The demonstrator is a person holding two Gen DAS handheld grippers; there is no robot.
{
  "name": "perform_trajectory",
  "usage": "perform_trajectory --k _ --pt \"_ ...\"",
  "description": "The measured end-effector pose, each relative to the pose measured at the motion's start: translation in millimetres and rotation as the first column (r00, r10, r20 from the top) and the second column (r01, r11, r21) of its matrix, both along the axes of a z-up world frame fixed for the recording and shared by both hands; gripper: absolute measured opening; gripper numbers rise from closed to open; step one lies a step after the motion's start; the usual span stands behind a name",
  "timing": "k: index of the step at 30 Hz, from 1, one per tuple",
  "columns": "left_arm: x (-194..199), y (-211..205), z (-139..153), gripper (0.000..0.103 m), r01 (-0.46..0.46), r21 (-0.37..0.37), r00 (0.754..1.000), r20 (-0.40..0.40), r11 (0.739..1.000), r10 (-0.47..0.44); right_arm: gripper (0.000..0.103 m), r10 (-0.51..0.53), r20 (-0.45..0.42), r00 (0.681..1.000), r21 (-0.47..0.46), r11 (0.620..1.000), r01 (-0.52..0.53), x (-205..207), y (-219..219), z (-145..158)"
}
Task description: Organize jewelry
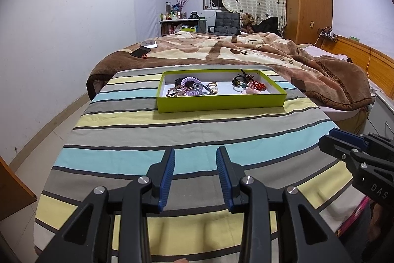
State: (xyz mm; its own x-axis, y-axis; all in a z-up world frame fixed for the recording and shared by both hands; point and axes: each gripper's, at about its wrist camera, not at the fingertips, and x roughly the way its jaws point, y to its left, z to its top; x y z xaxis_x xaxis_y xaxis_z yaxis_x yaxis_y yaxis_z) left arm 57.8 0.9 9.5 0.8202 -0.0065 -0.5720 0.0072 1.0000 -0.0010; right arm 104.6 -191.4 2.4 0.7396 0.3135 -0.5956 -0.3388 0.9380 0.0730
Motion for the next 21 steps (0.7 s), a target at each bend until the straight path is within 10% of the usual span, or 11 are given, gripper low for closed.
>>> perform_trajectory --k 21 --pt "-1.2 -4.6 -1.8 0.036 0.004 0.02 1.0 -0.01 1.0 -0.004 0.029 0.001 -0.002 1.0 -0.001 1.0 -0.001 -0.7 1.5 -0.5"
